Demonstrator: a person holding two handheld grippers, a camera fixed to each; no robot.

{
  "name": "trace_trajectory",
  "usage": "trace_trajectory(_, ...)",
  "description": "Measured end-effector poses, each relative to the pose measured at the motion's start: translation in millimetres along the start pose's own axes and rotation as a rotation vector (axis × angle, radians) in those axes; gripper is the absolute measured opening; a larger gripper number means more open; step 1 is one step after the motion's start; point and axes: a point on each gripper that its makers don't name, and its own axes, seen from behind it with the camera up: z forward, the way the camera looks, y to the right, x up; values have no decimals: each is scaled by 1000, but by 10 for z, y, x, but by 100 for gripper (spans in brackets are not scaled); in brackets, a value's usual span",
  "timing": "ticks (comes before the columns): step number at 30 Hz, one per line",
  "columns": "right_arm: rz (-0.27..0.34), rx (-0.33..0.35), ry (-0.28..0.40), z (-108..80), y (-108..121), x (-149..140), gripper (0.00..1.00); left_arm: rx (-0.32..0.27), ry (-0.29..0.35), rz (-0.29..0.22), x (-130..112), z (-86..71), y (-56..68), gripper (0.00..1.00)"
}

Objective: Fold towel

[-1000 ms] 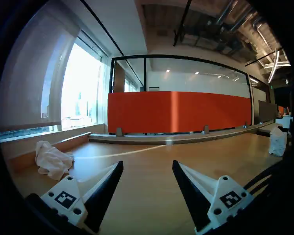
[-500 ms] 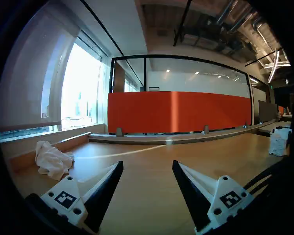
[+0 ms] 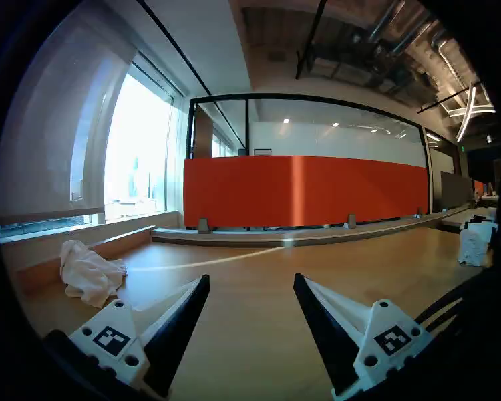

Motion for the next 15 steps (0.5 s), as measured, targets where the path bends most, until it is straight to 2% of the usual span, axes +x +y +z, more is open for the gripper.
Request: trace_trajectory(15,-28,9,3,-18,-60,-6,97,0,0,0,0,4,2,93)
